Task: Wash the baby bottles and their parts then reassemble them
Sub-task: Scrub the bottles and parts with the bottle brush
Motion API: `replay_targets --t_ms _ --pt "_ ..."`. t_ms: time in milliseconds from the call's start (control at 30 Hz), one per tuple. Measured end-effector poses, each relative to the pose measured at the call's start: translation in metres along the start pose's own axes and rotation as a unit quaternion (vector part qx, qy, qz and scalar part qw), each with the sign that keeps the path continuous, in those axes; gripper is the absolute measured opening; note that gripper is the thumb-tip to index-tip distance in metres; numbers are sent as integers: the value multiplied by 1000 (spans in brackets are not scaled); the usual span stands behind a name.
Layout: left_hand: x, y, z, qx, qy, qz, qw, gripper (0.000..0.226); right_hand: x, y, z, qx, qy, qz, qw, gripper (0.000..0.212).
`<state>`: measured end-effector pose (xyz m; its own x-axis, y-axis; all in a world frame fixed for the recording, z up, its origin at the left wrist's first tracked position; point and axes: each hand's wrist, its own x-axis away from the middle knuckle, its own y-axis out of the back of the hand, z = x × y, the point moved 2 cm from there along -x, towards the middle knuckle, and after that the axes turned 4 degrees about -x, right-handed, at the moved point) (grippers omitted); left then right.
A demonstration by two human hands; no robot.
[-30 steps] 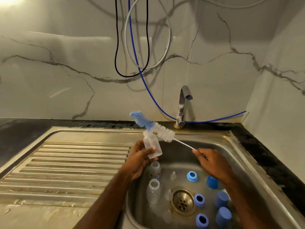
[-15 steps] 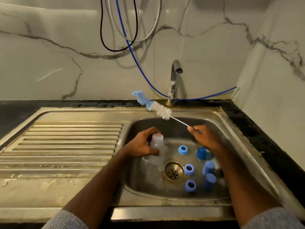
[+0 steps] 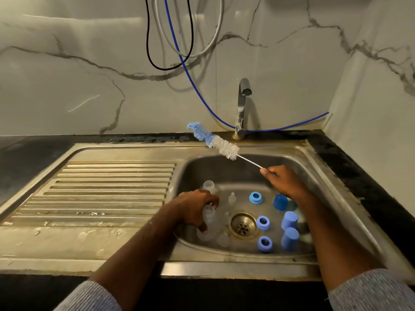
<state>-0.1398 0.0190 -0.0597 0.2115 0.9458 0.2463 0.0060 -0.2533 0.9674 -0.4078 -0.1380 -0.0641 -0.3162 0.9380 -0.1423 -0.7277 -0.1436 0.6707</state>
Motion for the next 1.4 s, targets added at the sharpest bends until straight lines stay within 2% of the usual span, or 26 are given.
replay_targets --t_ms 167,433,567,633,800,867,967,1133,1267,1400 --pt "-3 -15 -5 -100 -12 24 995 75 3 5 -3 6 -12 -9 1000 54" --pt "3 -16 -10 -182 -26 24 983 69 12 3 8 16 -9 13 1000 53" --pt "2 -17 -12 -203 -32 16 978 50 13 4 9 14 -15 18 1000 50" --pt "1 -18 -12 -199 -33 17 979 54 14 5 9 14 -17 19 1000 50" --pt "-1 -12 -5 -95 7 6 995 87 14 4 10 8 -14 20 1000 51" --pt "-2 -6 -5 -52 14 -34 998 89 14 4 11 4 -12 21 1000 50" --pt "-8 2 -14 -26 -9 -54 998 72 12 2 12 1 -4 23 1000 52" --pt "-34 0 -49 -107 -101 29 989 46 9 0 13 10 -7 38 999 51" --pt "-54 -11 -64 -231 -139 94 958 52 8 1 12 3 -15 39 999 50" --pt "-63 -25 -71 -270 -148 126 943 56 3 2 11 1 -17 38 999 50"
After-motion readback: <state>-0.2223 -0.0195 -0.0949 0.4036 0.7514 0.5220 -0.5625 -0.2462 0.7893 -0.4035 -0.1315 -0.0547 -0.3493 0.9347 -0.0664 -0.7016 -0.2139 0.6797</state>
